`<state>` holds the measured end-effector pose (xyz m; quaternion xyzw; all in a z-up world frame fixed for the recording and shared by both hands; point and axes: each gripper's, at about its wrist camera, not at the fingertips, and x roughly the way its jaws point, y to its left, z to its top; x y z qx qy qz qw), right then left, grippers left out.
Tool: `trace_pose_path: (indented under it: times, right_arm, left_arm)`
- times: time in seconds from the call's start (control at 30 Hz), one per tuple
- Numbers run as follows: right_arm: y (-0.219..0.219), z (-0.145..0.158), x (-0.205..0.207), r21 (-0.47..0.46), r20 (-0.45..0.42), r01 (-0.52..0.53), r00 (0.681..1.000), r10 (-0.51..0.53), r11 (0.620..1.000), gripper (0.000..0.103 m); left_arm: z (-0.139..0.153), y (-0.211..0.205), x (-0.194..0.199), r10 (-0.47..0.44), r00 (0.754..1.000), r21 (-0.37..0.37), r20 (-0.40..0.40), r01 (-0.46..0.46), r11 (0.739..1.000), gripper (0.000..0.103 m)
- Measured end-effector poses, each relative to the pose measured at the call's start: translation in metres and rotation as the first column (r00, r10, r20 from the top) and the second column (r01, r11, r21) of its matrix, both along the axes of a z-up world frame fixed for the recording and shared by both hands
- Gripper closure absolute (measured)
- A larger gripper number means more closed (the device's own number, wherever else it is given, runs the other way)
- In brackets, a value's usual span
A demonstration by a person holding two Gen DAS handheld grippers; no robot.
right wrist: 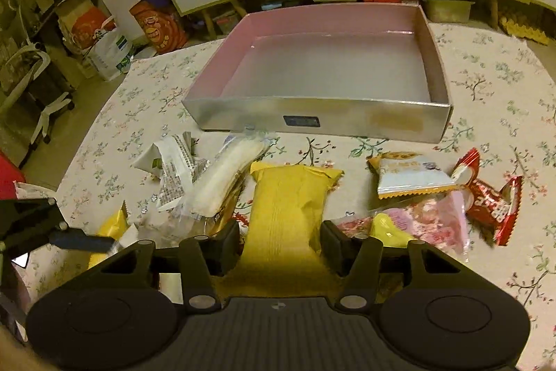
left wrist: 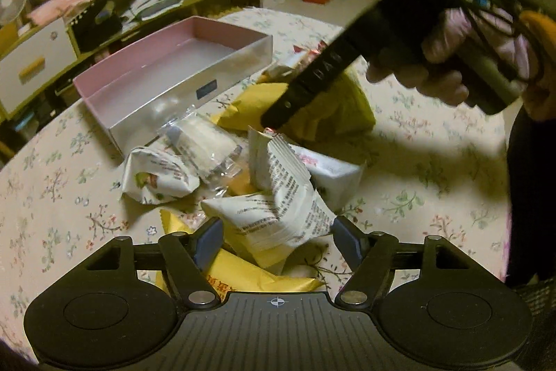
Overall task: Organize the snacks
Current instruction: 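Lift both held snacks and carry them over the silver tray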
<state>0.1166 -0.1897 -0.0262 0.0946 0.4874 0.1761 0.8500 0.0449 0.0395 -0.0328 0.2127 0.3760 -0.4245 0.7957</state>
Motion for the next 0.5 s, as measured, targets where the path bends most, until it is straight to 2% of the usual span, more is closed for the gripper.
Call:
trace_pose_path:
  times: [0.13,0.27,0.4,0.5]
  right_arm:
    - [0.000,-0.001,0.001,0.012,-0.007,0.015,1.000,-0.015,1.000,0.079]
    - [-0.003,-0.002,0.004,0.036,-0.015,0.039,0.999,-0.039,0.999,0.080]
    - [-0.001,-0.006,0.008,0.021,-0.010,0.049,0.999,-0.049,0.999,0.088]
    - [0.000,-0.007,0.008,0.019,0.000,0.048,0.999,-0.048,0.999,0.092]
  left_arm:
    - [-0.005,-0.007,0.006,0.037,0.999,-0.003,-0.032,-0.037,0.999,0.031]
    - [-0.008,-0.003,0.017,0.123,0.987,-0.046,-0.106,-0.129,0.991,0.029]
    - [-0.012,0.001,0.023,0.234,0.954,-0.089,-0.189,-0.254,0.963,0.029]
    - [-0.012,0.005,0.026,0.325,0.911,-0.128,-0.253,-0.365,0.922,0.028]
